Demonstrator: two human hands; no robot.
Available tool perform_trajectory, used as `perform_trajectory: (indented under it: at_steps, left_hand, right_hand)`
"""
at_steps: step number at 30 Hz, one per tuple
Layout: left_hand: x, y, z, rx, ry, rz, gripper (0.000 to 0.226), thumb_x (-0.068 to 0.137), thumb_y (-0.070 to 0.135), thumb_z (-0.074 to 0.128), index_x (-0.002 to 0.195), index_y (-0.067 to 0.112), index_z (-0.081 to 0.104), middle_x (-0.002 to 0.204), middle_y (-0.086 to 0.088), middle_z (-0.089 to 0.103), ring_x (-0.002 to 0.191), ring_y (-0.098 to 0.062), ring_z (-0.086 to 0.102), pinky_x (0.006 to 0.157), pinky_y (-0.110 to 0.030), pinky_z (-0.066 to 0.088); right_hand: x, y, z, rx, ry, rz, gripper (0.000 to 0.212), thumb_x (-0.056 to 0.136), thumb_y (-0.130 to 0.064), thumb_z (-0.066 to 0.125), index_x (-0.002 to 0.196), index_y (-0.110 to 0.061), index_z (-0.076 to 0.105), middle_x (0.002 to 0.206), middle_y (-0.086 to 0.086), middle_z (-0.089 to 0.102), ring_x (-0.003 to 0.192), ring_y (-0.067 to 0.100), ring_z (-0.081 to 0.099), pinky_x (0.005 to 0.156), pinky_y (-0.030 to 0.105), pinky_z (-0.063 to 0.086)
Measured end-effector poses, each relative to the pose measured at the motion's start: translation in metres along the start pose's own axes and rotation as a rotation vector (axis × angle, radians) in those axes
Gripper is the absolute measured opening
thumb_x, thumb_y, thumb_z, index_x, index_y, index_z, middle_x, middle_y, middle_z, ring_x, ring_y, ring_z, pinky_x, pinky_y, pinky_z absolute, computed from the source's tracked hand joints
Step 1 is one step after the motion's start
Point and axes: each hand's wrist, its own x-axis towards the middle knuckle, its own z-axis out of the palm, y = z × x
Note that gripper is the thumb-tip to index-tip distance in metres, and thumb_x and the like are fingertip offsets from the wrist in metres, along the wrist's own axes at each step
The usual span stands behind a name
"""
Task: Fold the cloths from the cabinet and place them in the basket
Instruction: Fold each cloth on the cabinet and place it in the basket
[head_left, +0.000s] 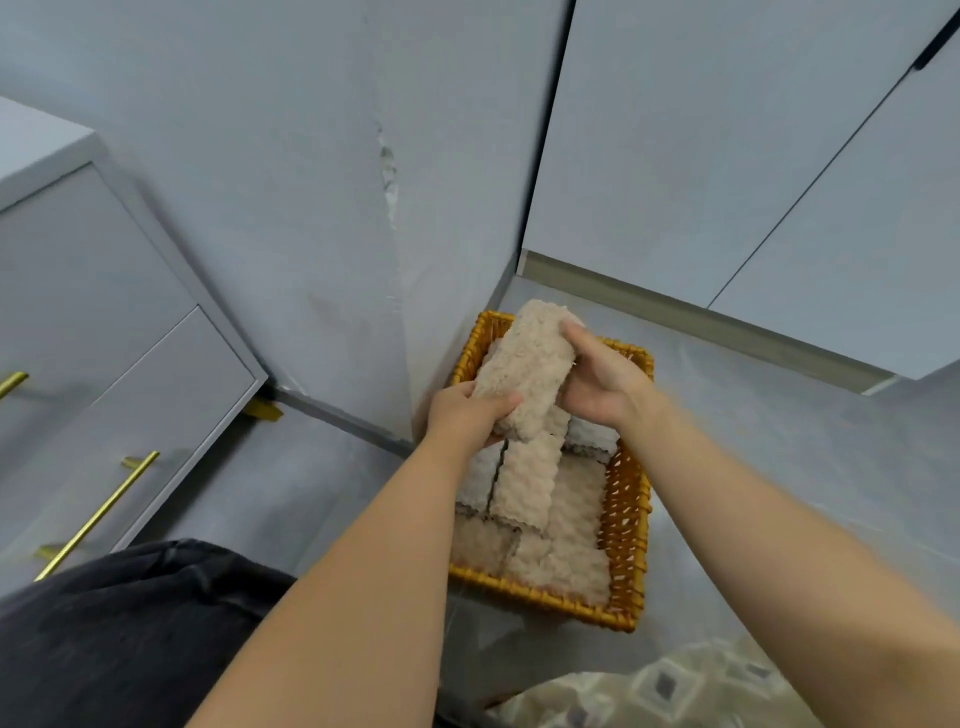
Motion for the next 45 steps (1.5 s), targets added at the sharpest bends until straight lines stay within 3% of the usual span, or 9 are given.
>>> perform_trajectory:
  at_steps: [4, 8, 12, 16, 21, 26, 29, 34, 45]
  left_hand:
    - [0.008, -0.010, 0.004, 0.021, -0.050, -0.010, 0.032, 0.079, 0.010, 0.075, 0.107, 0.008, 0.061, 0.112, -0.011, 0.065, 0.093, -0.024, 0.064, 0.079, -0.035, 0.056]
    - [0.014, -0.022, 0.006, 0.239, -0.092, 0.033, 0.029, 0.083, 0.024, 0.072, 0.106, 0.019, 0.056, 0.101, 0.002, 0.062, 0.094, -0.017, 0.062, 0.081, -0.031, 0.054]
    - [0.026, -0.042, -0.014, 0.757, 0.101, 0.189, 0.014, 0.092, 0.025, 0.059, 0.102, 0.018, 0.066, 0.102, 0.005, 0.063, 0.094, -0.016, 0.058, 0.076, -0.027, 0.046]
    - [0.033, -0.046, -0.040, 0.773, 0.398, 0.149, 0.016, 0.092, 0.019, 0.056, 0.091, 0.017, 0.071, 0.095, 0.000, 0.070, 0.077, -0.016, 0.056, 0.055, -0.022, 0.039]
    - [0.057, -0.067, -0.055, 0.626, 0.292, -0.091, 0.028, 0.085, 0.024, 0.069, 0.110, 0.012, 0.066, 0.118, -0.010, 0.065, 0.108, -0.028, 0.060, 0.084, -0.032, 0.048]
    - [0.067, -0.078, -0.057, 0.566, 0.171, -0.148, 0.010, 0.085, 0.005, 0.063, 0.084, 0.015, 0.064, 0.080, 0.001, 0.060, 0.092, -0.024, 0.057, 0.077, -0.028, 0.042]
    - [0.069, -0.077, -0.058, 0.595, 0.193, -0.156, 0.015, 0.091, 0.003, 0.054, 0.094, 0.011, 0.066, 0.091, -0.005, 0.061, 0.089, -0.020, 0.048, 0.076, -0.025, 0.035]
    - [0.070, -0.075, -0.056, 0.633, 0.211, -0.155, 0.032, 0.094, 0.004, 0.051, 0.125, 0.002, 0.058, 0.122, -0.016, 0.059, 0.091, -0.020, 0.046, 0.077, -0.026, 0.033]
    - [0.070, -0.072, -0.056, 0.621, 0.170, -0.172, 0.033, 0.092, 0.002, 0.051, 0.125, 0.002, 0.058, 0.094, -0.004, 0.054, 0.091, -0.019, 0.046, 0.077, -0.025, 0.035]
  right_hand:
    - [0.002, 0.012, -0.005, 0.020, 0.008, -0.014, 0.040, 0.092, -0.017, 0.055, 0.131, -0.007, 0.052, 0.129, 0.016, 0.059, 0.117, 0.030, 0.057, 0.094, 0.044, 0.051]
    - [0.016, 0.011, -0.016, -0.135, 0.354, -0.187, 0.029, 0.092, -0.011, 0.059, 0.121, -0.004, 0.055, 0.110, 0.011, 0.066, 0.096, 0.023, 0.064, 0.074, 0.037, 0.056]
    - [0.033, 0.025, -0.065, -0.756, 0.738, -0.157, 0.022, 0.092, -0.017, 0.058, 0.109, -0.003, 0.057, 0.093, 0.005, 0.061, 0.087, 0.021, 0.058, 0.066, 0.029, 0.048]
    - [0.042, 0.064, -0.114, -1.152, 0.770, 0.016, 0.018, 0.094, -0.010, 0.048, 0.104, 0.004, 0.054, 0.095, 0.013, 0.057, 0.102, 0.031, 0.056, 0.077, 0.034, 0.042]
    - [0.054, 0.096, -0.126, -1.133, 0.805, -0.017, 0.042, 0.095, -0.014, 0.047, 0.131, 0.007, 0.038, 0.126, 0.020, 0.053, 0.117, 0.036, 0.053, 0.086, 0.034, 0.042]
    - [0.059, 0.113, -0.126, -1.093, 0.809, -0.010, 0.034, 0.093, -0.005, 0.045, 0.126, 0.004, 0.050, 0.125, 0.020, 0.056, 0.117, 0.036, 0.054, 0.088, 0.033, 0.043]
    - [0.061, 0.112, -0.124, -1.069, 0.809, 0.033, 0.032, 0.096, 0.000, 0.038, 0.125, 0.007, 0.051, 0.130, 0.023, 0.053, 0.120, 0.036, 0.050, 0.094, 0.033, 0.041]
    - [0.058, 0.111, -0.126, -0.954, 0.827, 0.177, 0.036, 0.099, -0.012, 0.042, 0.129, 0.003, 0.052, 0.132, 0.019, 0.054, 0.122, 0.032, 0.052, 0.064, 0.021, 0.043]
    - [0.043, 0.140, -0.113, -1.318, 1.076, -0.432, 0.038, 0.088, -0.010, 0.059, 0.124, -0.002, 0.049, 0.126, 0.016, 0.050, 0.114, 0.031, 0.049, 0.094, 0.038, 0.041]
